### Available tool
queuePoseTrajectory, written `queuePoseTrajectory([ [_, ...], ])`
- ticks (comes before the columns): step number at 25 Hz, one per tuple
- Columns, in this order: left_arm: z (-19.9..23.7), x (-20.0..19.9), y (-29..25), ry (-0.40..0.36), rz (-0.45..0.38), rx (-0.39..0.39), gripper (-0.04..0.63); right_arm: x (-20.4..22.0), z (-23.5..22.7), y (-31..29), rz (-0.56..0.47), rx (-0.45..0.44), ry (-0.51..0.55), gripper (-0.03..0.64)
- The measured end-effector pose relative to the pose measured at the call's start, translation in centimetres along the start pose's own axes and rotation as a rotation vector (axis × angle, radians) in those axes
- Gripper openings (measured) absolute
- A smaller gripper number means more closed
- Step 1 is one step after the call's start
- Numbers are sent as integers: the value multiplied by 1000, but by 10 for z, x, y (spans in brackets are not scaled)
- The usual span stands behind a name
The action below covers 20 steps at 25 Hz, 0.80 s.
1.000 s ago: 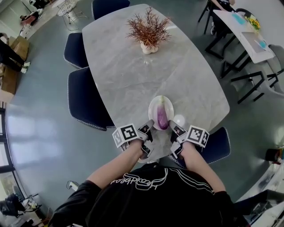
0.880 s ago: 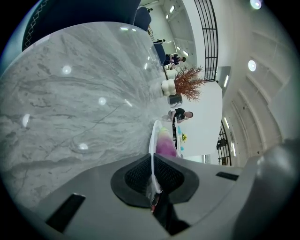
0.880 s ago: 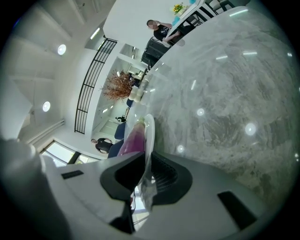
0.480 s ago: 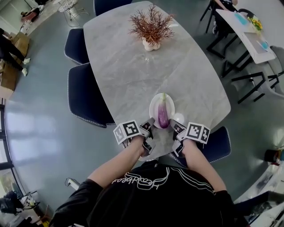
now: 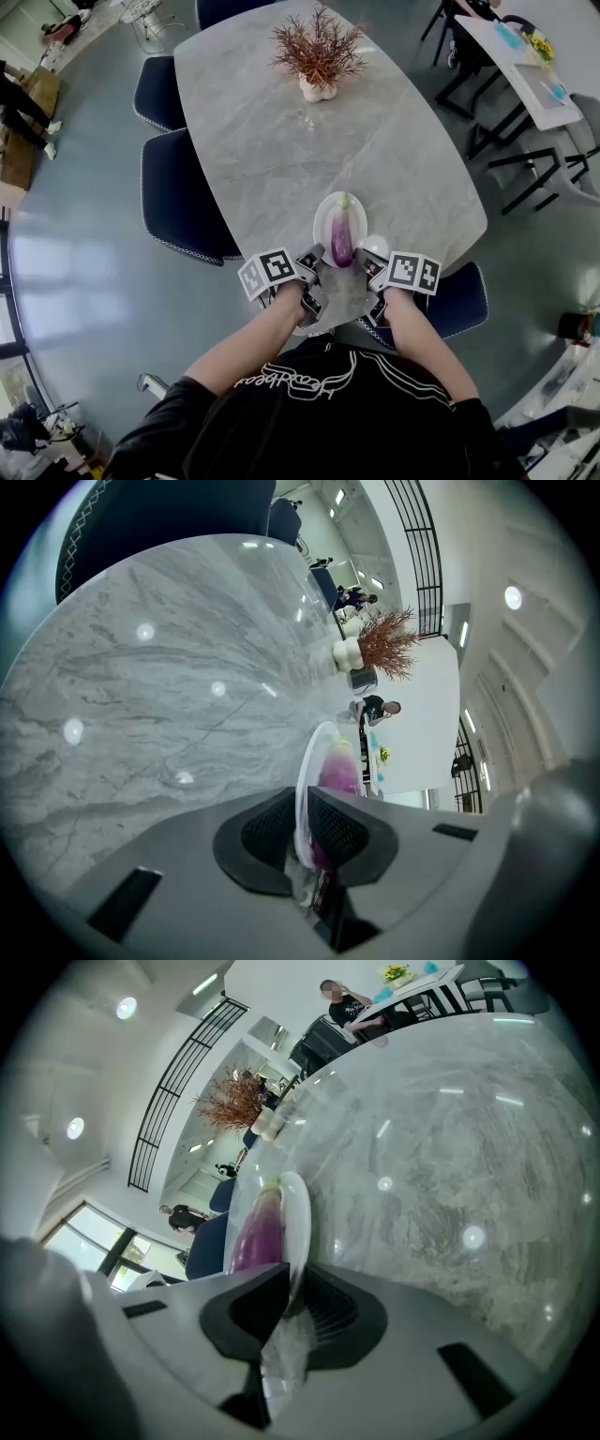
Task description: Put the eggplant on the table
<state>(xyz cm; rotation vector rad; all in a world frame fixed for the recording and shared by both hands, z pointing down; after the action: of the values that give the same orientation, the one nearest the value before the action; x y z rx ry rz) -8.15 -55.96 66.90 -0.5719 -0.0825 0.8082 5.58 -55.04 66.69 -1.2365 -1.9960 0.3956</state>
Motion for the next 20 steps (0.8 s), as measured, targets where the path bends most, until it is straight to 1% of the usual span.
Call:
queuePoseTrajectory([
  [4, 0, 1, 1, -13, -2, 0, 25, 1, 1, 1, 4, -2, 18, 50],
  [6, -2, 1, 2, -36, 0, 4, 26, 0, 0, 2, 4, 10, 29, 51],
  [10, -5, 3, 6, -82, -5, 24, 69, -2, -1, 8, -3, 46, 77, 51],
  [11, -6, 4, 8, -103, -7, 28, 69, -2, -2, 10, -7, 52, 85, 51],
  [14, -8, 7, 19, -222, -16, 37, 77, -2, 0, 19, -33, 63, 130, 51],
  [17, -11, 10, 34, -340, -23, 47, 77, -7, 12, 34, -70, 71, 249, 51],
  [20, -15, 16, 51, -442, -32, 64, 75, -9, 27, 52, -104, 57, 360, 51],
])
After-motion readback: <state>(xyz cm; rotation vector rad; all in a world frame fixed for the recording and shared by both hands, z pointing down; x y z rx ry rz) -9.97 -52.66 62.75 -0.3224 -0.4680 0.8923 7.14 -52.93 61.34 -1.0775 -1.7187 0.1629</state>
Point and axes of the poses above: the fingertips, and each gripper's own axes: y backward along the fingers, z to its left, x out of its underside, the point moved 3 cm from there along y, backward along the fingers, and after that the axes turned 13 degrees about y, right-handed, at the moved point
